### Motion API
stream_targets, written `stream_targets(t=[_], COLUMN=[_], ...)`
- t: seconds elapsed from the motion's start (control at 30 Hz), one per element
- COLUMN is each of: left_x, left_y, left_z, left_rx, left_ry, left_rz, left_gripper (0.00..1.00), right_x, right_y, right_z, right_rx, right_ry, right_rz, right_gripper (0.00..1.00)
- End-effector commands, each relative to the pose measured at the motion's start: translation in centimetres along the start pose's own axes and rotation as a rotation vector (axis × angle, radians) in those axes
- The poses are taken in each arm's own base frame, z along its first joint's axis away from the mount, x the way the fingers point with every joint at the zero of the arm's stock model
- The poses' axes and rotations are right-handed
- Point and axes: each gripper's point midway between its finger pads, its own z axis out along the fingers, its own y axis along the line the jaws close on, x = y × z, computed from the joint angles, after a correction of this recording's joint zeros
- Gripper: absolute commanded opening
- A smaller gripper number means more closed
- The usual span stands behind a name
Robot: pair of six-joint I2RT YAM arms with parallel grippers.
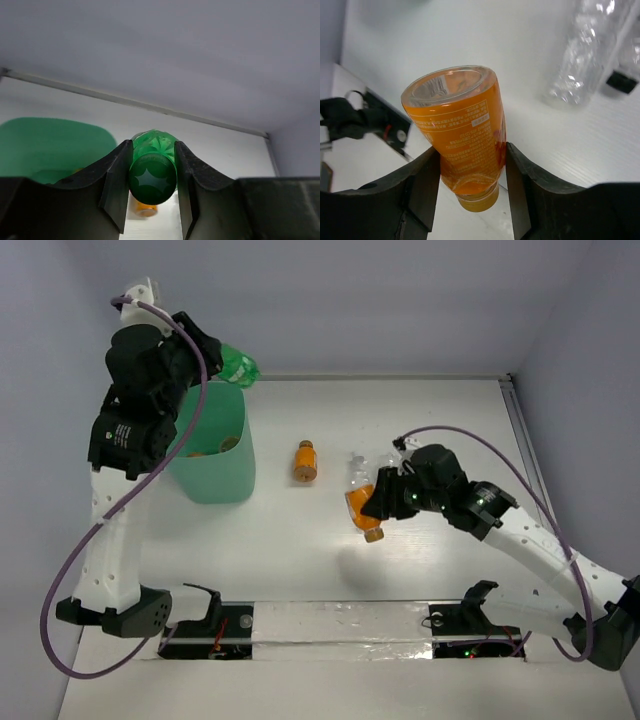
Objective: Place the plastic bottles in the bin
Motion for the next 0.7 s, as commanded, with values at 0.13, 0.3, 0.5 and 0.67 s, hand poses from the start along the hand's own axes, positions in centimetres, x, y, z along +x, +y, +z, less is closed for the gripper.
stream_targets(t=[0.13, 0.3, 0.5, 0.67], left_x=[-1.9, 1.1, 4.2, 0.6], left_y=[7.2, 9.9, 10.8, 7.4], left_z=[-0.9, -0.1, 0.6, -1.0], left_rx=[-0.258, -0.339, -0.315, -0.194], left_ry=[-0.106, -0.061, 0.002, -0.081], left_rz=[0.078, 0.099, 0.083, 0.006], left_gripper=[0.13, 0.13, 0.75, 0.90], right_x=[-10.4, -15.2, -21.8, -25.6], right_y=[9.1, 12.9, 19.7, 26.5], right_z=[-4.6, -4.2, -1.2, 0.2], right_rx=[-0.209, -0.289, -0.453, -0.635], right_ry=[-0.224, -0.282, -0.347, -0.396], right_rz=[-0.051, -0.048, 0.012, 0.062], right_gripper=[0.31, 0.32, 0.32, 0.34])
